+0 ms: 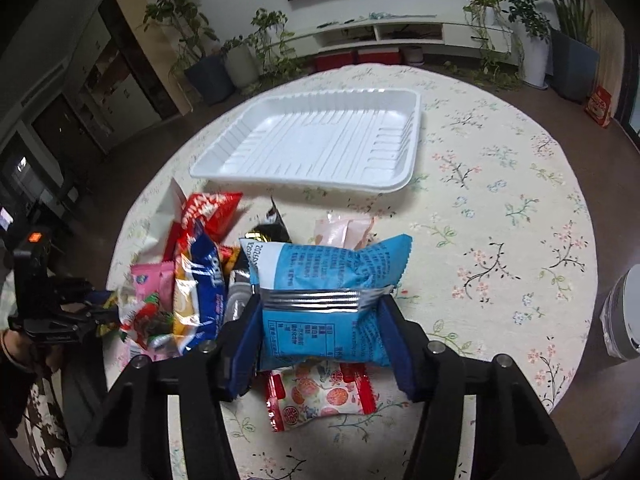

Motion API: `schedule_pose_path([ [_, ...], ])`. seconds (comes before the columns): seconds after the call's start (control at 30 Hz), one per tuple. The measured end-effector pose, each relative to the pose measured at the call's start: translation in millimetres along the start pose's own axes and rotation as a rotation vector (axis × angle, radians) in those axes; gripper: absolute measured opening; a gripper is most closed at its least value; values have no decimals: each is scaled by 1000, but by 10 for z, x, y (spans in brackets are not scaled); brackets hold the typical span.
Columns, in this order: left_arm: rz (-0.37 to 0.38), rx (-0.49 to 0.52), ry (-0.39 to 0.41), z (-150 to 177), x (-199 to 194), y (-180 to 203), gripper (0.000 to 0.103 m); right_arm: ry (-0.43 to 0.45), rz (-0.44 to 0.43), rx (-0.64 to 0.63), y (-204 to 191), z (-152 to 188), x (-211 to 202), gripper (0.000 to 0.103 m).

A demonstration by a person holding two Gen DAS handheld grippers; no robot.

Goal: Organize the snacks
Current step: 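Lift the gold wafer bar with the left gripper while the right gripper grasps the blue chip bag, then carry both packets over the white tray and open both grippers to drop them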

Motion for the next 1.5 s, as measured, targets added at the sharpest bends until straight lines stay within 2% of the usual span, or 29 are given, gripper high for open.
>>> schedule_pose_path([
  [0.23, 18, -40, 65, -77, -170, -31, 30, 30, -51, 84, 102, -14, -162, 59],
  [0.47, 33, -95, 134, -198, -338, -88, 30, 34, -35, 144, 338, 43, -200, 59],
  [0.63, 21, -114, 185, -397, -484, -163, 30, 62, -6, 179, 560, -45, -287, 59],
  [0.87, -27, -76, 265, -1026, -717, -342, 30, 123, 36, 196, 852, -476, -391, 59],
  [1.03, -15, -44, 295, -1653, -724, -413, 30, 138, 36, 168, 824, -882, -246, 59],
  [1.27, -23, 29, 235, -2406, -395, -302, 30, 119, -12, 94, 409, -1419, 156, 59],
  [1.4, -33, 40, 188, -2745, -31, -289, 30, 96, -39, 45, 138, -1633, 418, 59],
  [1.5, -42, 44, 146, -2885, 280, -270, 30, 63, -43, 9, -59, -1726, 645, 59],
])
Point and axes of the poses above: each gripper's, at about its wrist camera, not at the fingertips, and x roughly the way its jaws point, y to its right, z to its underside, the point moved 5 cm from there along x, roughly the way its jaws point, and after that the axes turned 11 degrees about z, right-handed, at the moved point
